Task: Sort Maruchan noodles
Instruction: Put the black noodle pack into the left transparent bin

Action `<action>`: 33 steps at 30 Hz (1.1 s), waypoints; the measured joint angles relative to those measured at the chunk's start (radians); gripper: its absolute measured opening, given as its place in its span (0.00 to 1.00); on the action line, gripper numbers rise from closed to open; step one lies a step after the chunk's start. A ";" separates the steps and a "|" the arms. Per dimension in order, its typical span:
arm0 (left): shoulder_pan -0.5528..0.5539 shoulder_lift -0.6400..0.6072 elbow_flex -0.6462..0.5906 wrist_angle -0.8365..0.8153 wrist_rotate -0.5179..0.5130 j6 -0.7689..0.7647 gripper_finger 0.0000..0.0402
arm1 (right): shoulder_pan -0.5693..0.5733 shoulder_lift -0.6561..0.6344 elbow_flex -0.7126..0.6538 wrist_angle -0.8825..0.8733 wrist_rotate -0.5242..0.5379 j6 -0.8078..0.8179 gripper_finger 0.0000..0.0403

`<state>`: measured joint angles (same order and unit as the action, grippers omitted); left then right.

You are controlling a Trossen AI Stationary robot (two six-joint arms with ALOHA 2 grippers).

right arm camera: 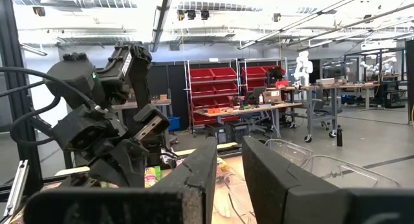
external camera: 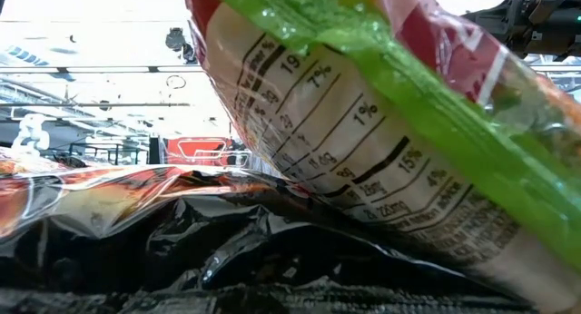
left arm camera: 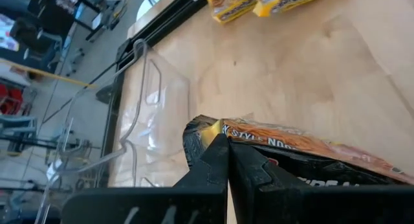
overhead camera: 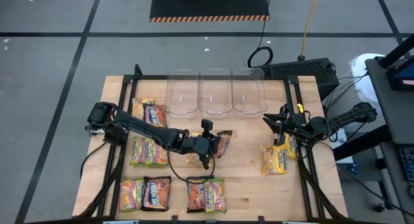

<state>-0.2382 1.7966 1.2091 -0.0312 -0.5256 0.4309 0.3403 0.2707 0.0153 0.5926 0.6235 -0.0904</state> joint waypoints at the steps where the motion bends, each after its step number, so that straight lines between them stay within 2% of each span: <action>1: 0.000 0.000 0.000 0.000 0.000 -0.005 0.00 | 0.000 0.000 0.000 0.000 0.000 0.000 0.18; 7: 0.000 -0.019 -0.001 -0.003 -0.002 -0.027 0.00 | 0.000 0.000 0.000 0.000 0.000 0.000 0.18; 15: 0.000 -0.164 -0.001 -0.050 -0.086 -0.045 0.00 | 0.000 0.000 0.000 -0.013 0.000 0.000 0.18; 24: 0.005 -0.332 0.000 -0.099 -0.252 -0.044 0.00 | 0.000 0.000 0.000 -0.019 0.000 0.000 0.18; 33: 0.026 -0.442 0.000 -0.118 -0.479 -0.037 0.00 | 0.000 0.000 0.000 -0.021 0.000 0.007 0.18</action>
<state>-0.2119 1.3547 1.2091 -0.1495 -1.0042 0.3943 0.3404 0.2707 0.0154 0.5717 0.6236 -0.0833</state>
